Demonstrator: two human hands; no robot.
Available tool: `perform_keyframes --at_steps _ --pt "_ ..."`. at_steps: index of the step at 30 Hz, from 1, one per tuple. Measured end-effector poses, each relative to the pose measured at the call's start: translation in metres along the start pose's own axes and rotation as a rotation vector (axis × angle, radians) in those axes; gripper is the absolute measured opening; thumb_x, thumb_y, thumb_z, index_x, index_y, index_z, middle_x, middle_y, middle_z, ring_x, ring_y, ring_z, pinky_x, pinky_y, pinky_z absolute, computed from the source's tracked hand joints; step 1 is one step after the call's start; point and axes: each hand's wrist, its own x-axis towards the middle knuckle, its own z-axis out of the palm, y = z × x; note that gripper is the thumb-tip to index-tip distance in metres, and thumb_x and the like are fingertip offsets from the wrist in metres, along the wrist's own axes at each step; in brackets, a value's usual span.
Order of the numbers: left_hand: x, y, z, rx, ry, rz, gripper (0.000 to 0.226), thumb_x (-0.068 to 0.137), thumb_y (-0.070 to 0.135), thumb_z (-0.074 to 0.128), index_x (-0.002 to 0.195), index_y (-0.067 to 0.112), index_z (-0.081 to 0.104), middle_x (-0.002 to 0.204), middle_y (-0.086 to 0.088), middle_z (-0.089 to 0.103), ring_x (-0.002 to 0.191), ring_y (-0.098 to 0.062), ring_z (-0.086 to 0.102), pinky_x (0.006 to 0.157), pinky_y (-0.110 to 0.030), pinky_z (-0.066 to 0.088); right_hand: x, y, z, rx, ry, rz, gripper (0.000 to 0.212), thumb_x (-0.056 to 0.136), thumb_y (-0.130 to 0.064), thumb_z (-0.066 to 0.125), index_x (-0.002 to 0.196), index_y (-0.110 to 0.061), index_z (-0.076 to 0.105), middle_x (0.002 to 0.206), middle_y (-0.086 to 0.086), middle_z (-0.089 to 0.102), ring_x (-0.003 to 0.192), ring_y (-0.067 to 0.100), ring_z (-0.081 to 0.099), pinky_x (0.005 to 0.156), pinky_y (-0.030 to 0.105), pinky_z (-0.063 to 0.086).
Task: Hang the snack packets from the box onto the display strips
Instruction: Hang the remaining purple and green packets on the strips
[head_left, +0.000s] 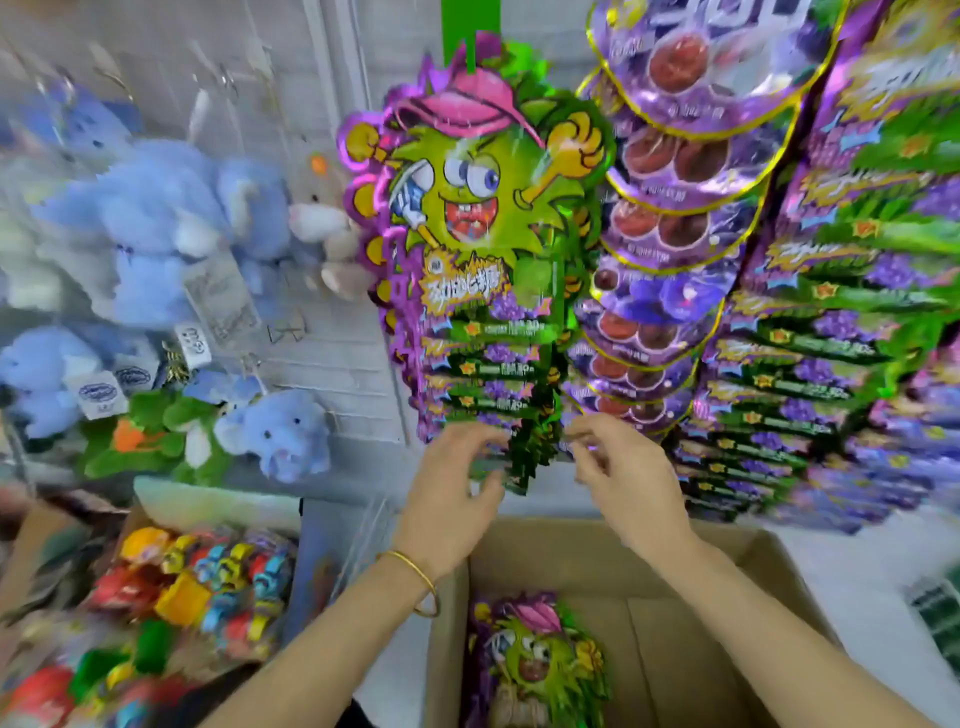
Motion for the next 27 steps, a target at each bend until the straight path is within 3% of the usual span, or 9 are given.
perform_keyframes --at_steps 2,4,7,10,13,16,20,25,27 --pt "-0.01 -0.01 0.011 0.024 -0.177 -0.101 0.028 0.08 0.002 0.057 0.106 0.012 0.061 0.107 -0.001 0.053 0.097 -0.019 0.055 0.082 -0.025 0.045 -0.032 0.051 0.037 -0.035 -0.2 0.171 0.02 0.088 -0.014 0.056 0.108 -0.016 0.06 0.086 -0.005 0.063 0.08 0.02 0.066 0.072 0.032 0.049" --pt "-0.01 -0.017 0.017 0.122 -0.27 -0.111 0.026 0.082 0.006 0.059 0.109 0.009 0.06 0.112 -0.01 0.054 0.099 -0.023 0.056 0.076 -0.022 0.039 -0.061 0.095 0.073 -0.058 -0.394 0.337 0.025 0.089 -0.015 0.056 0.114 -0.012 0.059 0.098 0.004 0.068 0.094 0.025 0.065 0.08 0.031 0.047" --pt "-0.009 -0.024 0.017 0.185 -0.308 -0.1 0.026 0.084 0.017 0.058 0.108 0.007 0.06 0.113 -0.013 0.053 0.098 -0.024 0.056 0.075 -0.023 0.038 -0.098 0.136 0.124 -0.093 -0.623 0.541 0.037 0.091 -0.025 0.057 0.124 -0.008 0.055 0.122 0.011 0.062 0.114 0.024 0.057 0.09 0.027 0.041" --pt "-0.011 -0.029 0.011 0.186 -0.316 -0.142 0.025 0.085 0.009 0.058 0.11 0.008 0.059 0.116 -0.01 0.052 0.101 -0.022 0.055 0.08 -0.021 0.038 -0.126 0.162 0.165 -0.103 -0.746 0.695 0.055 0.089 -0.04 0.057 0.133 -0.011 0.043 0.128 0.014 0.056 0.117 0.029 0.054 0.089 0.032 0.042" --pt "-0.009 -0.036 0.01 0.192 -0.338 -0.17 0.026 0.086 0.008 0.056 0.112 0.011 0.058 0.116 -0.008 0.051 0.102 -0.017 0.054 0.085 -0.018 0.036 -0.141 0.191 0.193 -0.086 -0.695 0.828 0.062 0.08 -0.047 0.065 0.129 -0.014 0.046 0.125 0.014 0.056 0.114 0.032 0.054 0.091 0.036 0.046" --pt "-0.008 -0.04 0.011 0.156 -0.343 -0.216 0.025 0.086 0.012 0.056 0.11 0.017 0.058 0.119 -0.006 0.048 0.1 -0.015 0.056 0.084 -0.022 0.042 -0.143 0.194 0.196 -0.029 -0.574 0.965 0.066 0.073 -0.039 0.074 0.124 -0.008 0.045 0.122 0.017 0.056 0.113 0.033 0.053 0.09 0.035 0.045" --pt "-0.003 -0.04 0.014 0.164 -0.356 -0.227 0.026 0.087 0.014 0.055 0.112 0.018 0.058 0.123 -0.004 0.047 0.102 -0.015 0.057 0.08 -0.019 0.04 -0.138 0.193 0.189 0.055 -0.408 1.052 0.07 0.08 -0.022 0.071 0.137 -0.002 0.034 0.134 0.018 0.049 0.123 0.032 0.048 0.097 0.033 0.039" --pt "-0.001 -0.036 0.021 0.149 -0.387 -0.212 0.025 0.088 0.014 0.054 0.113 0.018 0.057 0.123 -0.002 0.046 0.104 -0.014 0.056 0.079 -0.015 0.038 -0.133 0.197 0.181 0.086 -0.382 1.136 0.048 0.082 -0.03 0.069 0.117 0.002 0.058 0.12 0.019 0.061 0.111 0.032 0.057 0.089 0.034 0.044" --pt "-0.001 -0.035 0.023 0.142 -0.393 -0.205 0.025 0.088 0.015 0.054 0.113 0.018 0.057 0.123 -0.002 0.046 0.104 -0.014 0.056 0.081 -0.017 0.039 -0.132 0.198 0.18 0.138 -0.353 1.127 0.05 0.081 -0.027 0.071 0.121 -0.001 0.057 0.125 0.016 0.059 0.116 0.029 0.055 0.094 0.03 0.041"
